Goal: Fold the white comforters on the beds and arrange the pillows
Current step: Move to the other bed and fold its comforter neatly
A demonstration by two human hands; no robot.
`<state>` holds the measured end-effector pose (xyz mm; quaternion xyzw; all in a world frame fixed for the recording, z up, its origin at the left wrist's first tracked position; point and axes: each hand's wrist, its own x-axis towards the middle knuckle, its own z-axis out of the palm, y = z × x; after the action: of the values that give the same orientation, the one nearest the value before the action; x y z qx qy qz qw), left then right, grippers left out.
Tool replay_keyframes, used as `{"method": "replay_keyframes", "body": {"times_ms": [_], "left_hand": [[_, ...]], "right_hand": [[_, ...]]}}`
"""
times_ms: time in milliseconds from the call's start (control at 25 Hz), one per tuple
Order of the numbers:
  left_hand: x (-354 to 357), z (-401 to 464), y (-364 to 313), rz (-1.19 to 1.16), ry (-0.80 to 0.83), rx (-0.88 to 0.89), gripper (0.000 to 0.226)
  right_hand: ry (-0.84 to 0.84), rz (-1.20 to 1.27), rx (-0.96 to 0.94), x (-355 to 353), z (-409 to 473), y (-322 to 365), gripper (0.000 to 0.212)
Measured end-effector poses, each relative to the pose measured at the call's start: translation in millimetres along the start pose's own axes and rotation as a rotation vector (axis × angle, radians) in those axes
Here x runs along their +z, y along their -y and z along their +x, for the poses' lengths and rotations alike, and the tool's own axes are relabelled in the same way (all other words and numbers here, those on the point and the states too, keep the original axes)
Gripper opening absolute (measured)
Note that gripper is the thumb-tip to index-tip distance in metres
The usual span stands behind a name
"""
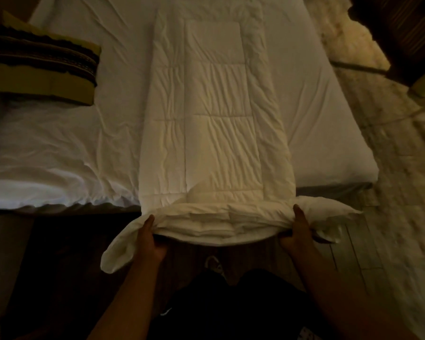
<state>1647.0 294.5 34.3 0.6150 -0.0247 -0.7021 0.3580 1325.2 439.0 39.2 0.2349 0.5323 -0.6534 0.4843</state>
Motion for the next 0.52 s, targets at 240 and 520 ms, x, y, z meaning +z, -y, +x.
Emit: {"method": "replay_keyframes", "body": {"times_ms": [240,520], "left_hand": [[65.7,49.1,-58.7,-0.016,0.013,0.042,0.05],[157.7,99.3,-111.3,-0.084,0.031,0.105,0.032]], "right_hand": [[-0.029,0.107,-0.143,67.9,38.0,36.3,0.085],[-0.05,0.168,-0.067,150.3,108.0,105.4,0.063]]}}
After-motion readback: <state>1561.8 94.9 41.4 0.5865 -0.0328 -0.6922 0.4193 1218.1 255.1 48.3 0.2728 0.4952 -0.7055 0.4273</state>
